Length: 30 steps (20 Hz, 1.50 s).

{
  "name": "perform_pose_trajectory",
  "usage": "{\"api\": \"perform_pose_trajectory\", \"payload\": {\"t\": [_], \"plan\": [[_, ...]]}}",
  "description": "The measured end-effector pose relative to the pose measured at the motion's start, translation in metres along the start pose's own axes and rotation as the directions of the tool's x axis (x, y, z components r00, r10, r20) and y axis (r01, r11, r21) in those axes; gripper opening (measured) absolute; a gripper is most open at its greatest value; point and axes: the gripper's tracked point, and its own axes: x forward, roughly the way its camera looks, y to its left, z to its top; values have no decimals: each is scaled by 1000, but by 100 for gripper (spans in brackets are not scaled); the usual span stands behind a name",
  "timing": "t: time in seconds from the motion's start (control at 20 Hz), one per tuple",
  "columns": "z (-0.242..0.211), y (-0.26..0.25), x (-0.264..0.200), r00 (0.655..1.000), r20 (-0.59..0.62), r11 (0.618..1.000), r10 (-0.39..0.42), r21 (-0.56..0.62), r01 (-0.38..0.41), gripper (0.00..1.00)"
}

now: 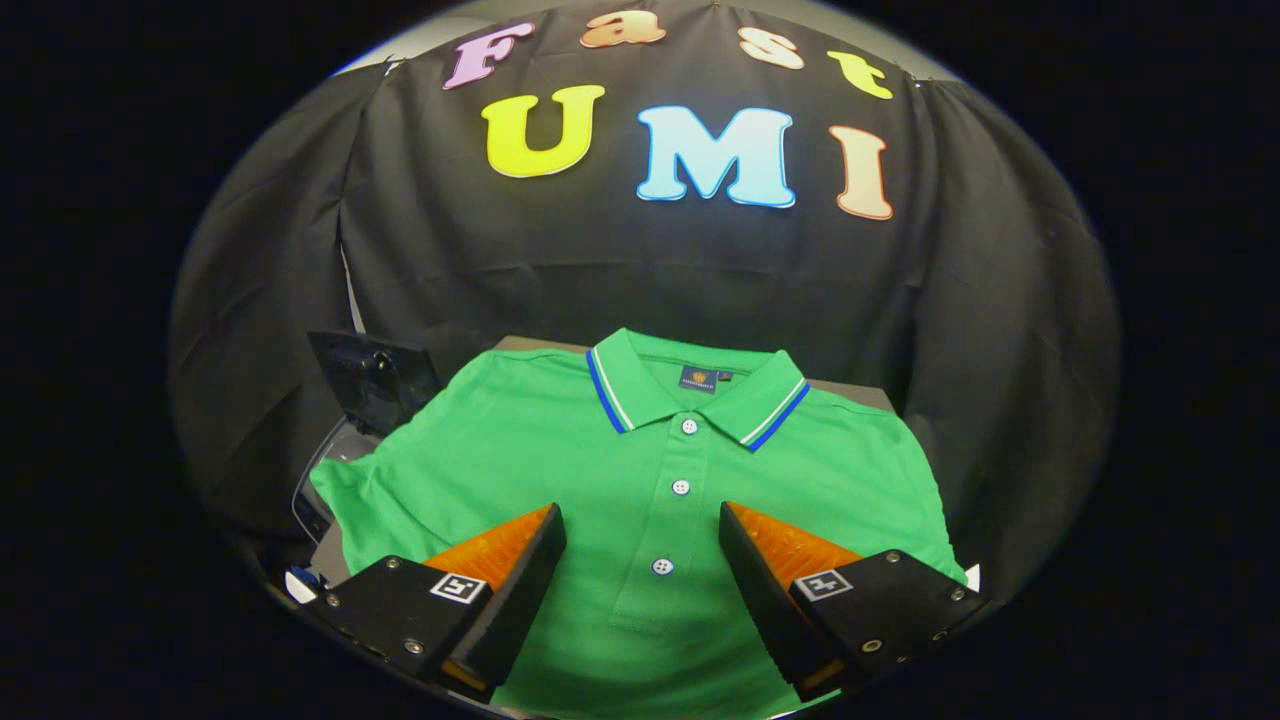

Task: Put the clothes into the washing machine and then close the washing machine lid.

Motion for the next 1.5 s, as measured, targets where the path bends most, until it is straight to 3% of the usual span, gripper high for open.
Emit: {"api": "perform_pose_trajectory", "payload": {"t": [0.2,0.3,0.4,0.6,0.75,0.85,1.1,1.5], "plan": [[-4,0,0,1000,-16,999,27,32,-27,95],[-4,2,1,999,-13,999,39,26,-38,86],[-2,2,4,998,7,997,67,31,-67,69],[-1,1,4,990,49,985,130,109,-135,17],[2,8,1,982,75,979,174,92,-181,0],[8,9,-4,978,108,982,176,56,-183,0],[38,15,-21,958,214,969,190,115,-218,0],[87,52,-56,902,378,955,208,119,-271,0]]}}
